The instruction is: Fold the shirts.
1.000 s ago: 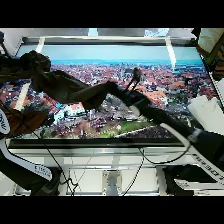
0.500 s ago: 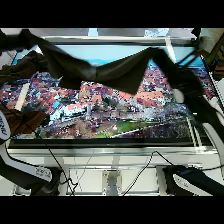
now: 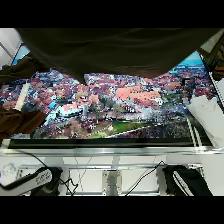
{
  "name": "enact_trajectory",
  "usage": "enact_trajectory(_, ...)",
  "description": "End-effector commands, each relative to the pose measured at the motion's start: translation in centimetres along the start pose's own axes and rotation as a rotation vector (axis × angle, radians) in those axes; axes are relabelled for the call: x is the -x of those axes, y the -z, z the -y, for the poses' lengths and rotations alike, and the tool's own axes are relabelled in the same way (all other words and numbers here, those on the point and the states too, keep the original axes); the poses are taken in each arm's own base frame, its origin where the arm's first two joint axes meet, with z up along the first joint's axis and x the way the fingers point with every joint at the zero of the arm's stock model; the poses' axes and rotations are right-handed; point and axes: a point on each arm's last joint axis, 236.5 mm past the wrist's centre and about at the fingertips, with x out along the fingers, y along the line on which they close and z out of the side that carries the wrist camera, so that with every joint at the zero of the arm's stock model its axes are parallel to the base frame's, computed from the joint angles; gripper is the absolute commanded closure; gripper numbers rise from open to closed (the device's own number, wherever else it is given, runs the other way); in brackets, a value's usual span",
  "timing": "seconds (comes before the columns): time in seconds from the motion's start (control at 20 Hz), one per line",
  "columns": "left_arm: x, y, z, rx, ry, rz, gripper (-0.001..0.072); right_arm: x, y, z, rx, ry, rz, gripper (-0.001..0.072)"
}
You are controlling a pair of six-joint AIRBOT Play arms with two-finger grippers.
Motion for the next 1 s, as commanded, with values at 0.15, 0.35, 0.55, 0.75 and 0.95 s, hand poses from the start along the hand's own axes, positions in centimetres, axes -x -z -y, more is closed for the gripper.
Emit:
enact_trajectory(0.15, 14.0, -4.8, 8.0, -0.249, -0.121, 0.072, 0.0698, 8.7, -6.1, -3.9, 0.203, 0.044, -0.057, 0.0693)
enact_trajectory(0.35, 16.0, -2.0, 6.5, -0.221, -0.222, -0.052, 0.0698, 10.2, -2.1, -3.9, 0.241, 0.048, -0.276, 0.0693)
enact_trajectory(0.55, 12.8, 6.6, 1.4, -0.095, -0.271, -0.325, 0.0697, 9.1, 5.0, 0.5, 0.318, 0.181, -0.537, 0.0692)
enact_trajectory(0.75, 7.6, 19.8, -3.5, 0.154, -0.232, -0.58, 0.0697, 5.8, 14.0, 6.1, 0.442, 0.295, -0.744, 0.0691)
enact_trajectory(0.95, 2.4, 33.2, -8.5, 0.397, -0.252, -0.678, 0.0697, 2.0, 25.5, 11.5, 0.504, 0.342, -0.933, 0.0691)
